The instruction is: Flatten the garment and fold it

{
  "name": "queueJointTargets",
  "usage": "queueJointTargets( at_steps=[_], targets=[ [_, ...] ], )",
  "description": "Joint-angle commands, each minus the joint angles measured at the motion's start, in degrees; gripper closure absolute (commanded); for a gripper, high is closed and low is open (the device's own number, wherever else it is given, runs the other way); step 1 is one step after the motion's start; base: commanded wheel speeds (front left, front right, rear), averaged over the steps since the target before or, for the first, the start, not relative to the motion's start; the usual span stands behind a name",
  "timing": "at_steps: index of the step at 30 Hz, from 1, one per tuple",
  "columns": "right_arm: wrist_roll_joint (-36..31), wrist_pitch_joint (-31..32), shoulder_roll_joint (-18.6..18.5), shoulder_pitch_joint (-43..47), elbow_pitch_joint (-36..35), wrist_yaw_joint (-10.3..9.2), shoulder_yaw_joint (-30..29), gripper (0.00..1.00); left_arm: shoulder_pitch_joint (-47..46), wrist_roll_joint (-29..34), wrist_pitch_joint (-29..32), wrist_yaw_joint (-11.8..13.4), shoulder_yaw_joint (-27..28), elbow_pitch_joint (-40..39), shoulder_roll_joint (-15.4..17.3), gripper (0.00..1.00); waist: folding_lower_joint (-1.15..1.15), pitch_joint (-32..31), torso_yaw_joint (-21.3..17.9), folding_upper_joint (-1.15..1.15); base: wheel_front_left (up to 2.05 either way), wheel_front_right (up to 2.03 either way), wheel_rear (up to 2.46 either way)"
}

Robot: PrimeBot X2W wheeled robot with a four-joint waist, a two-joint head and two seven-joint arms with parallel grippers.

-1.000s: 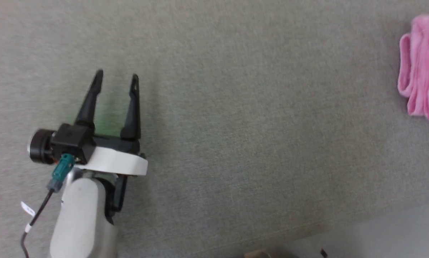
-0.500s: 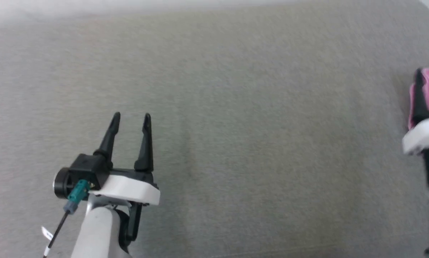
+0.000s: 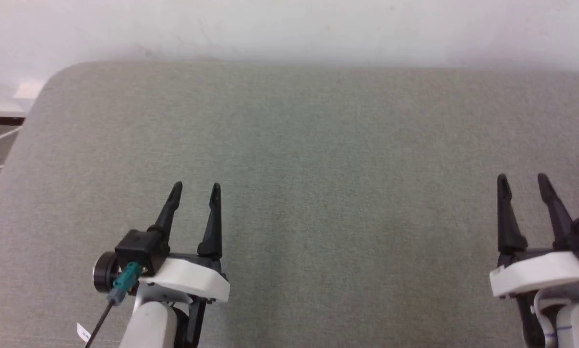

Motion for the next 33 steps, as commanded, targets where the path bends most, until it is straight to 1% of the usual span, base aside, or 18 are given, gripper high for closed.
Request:
queueJointTargets(
  at_steps=[1,5,12,21,31,32,33],
  targets=[
    [-0.12,-0.37,0.18,0.87,-0.45,-0.11,0.11,0.0,0.71,-0.18,-0.27,0.48,-0.18,0.23,-0.12,0.0,0.01,-2.39,2.33,0.0,0.0,0.0,0.0],
    [-0.39,-1.08,0.74,3.9,-1.14,-0.11,0.56,0.0,1.9,-0.67,-0.27,1.2,-0.73,0.61,-0.13,0.0,0.01,-3.27,2.81,0.0,0.0,0.0,0.0],
    [2.38,-1.9,0.83,7.07,0.44,-0.11,2.3,0.0,3.69,-0.71,-0.27,1.69,-1.11,1.21,-0.13,0.0,0.01,-4.63,2.67,0.0,0.0,0.0,0.0],
    [3.21,-2.62,0.84,8.05,2.07,-0.11,3.21,0.0,5.6,-0.92,-0.27,1.98,-1.22,1.63,-0.13,0.0,0.01,-5.45,1.82,0.0,0.0,0.0,0.0],
    [3.8,-2.84,0.85,8.23,3.23,-0.11,3.32,0.0,6.34,-1.32,-0.27,2.34,-1.21,2.03,-0.13,0.0,0.01,-6.02,1.9,0.0,0.0,0.0,0.0],
    [3.47,-2.51,0.69,7.67,3.2,0.0,3.23,1.0,5.75,-1.01,0.0,1.92,-1.2,1.87,-0.03,1.0,0.01,-6.03,1.9,0.0,0.0,0.0,0.0],
    [3.47,-2.44,0.68,7.67,3.18,0.0,3.22,1.0,5.75,-0.99,0.09,1.91,-1.19,1.85,-0.02,1.0,0.01,-6.04,1.89,0.0,0.0,0.0,0.0]
  ],
)
